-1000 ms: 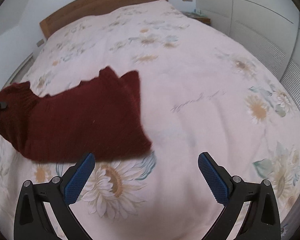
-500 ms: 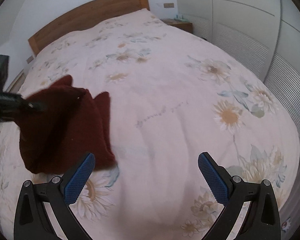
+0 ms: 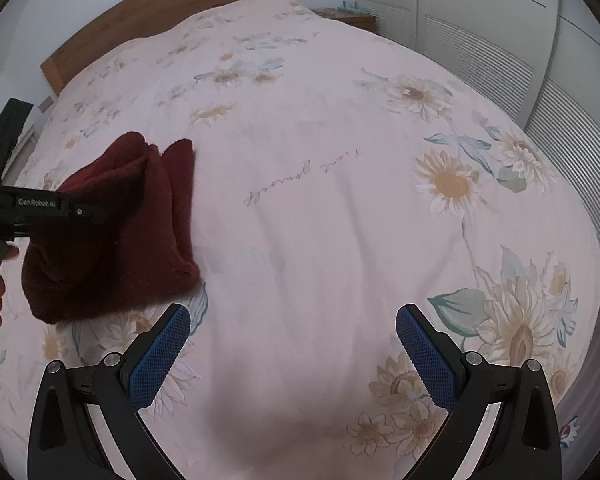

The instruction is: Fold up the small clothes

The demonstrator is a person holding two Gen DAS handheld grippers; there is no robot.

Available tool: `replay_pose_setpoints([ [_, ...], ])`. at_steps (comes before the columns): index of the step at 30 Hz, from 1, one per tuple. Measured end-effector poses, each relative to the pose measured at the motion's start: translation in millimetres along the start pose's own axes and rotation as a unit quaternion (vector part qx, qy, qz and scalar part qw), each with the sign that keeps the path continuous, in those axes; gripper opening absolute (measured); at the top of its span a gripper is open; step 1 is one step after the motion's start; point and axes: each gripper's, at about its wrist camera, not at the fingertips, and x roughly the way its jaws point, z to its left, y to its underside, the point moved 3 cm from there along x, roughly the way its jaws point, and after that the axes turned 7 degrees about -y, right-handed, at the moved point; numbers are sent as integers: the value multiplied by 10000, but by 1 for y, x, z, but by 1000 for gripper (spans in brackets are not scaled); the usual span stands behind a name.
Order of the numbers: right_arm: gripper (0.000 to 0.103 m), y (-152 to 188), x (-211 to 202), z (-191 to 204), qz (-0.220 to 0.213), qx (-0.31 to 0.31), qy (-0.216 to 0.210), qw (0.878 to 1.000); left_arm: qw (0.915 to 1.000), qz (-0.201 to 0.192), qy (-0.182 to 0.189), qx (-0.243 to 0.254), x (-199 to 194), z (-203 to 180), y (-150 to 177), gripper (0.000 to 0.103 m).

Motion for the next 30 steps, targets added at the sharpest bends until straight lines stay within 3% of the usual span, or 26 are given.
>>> replay_pose_setpoints([
  [1, 103, 0, 0, 0, 6, -2, 5, 10000, 10000, 22, 44, -21, -4, -3, -2, 50],
  [3, 103, 1, -1, 1, 8, -19, 12, 10000, 9999, 10, 102, -52, -13, -2, -5, 94],
  [4, 103, 1, -1, 1, 15, -25, 18, 10000, 9999, -23, 126, -72, -17, -2, -6, 100],
  [13, 103, -13, -6, 27, -20, -299, -19, 9995, 9976, -328, 487, -355, -67, 25, -19, 102],
  [19, 103, -41, -8, 75, -58, -931, -124, 9956, 9959, -600, 227, -632, -93, 75, -23, 102],
  [24, 103, -76, 0, 126, 144, -1439, -318, 9890, 9948, -613, -76, -811, -92, 124, -5, 102],
  [30, 99, -116, 34, 187, 693, -1791, -754, 9785, 9889, -770, -1, -1270, -96, 172, 37, 102],
])
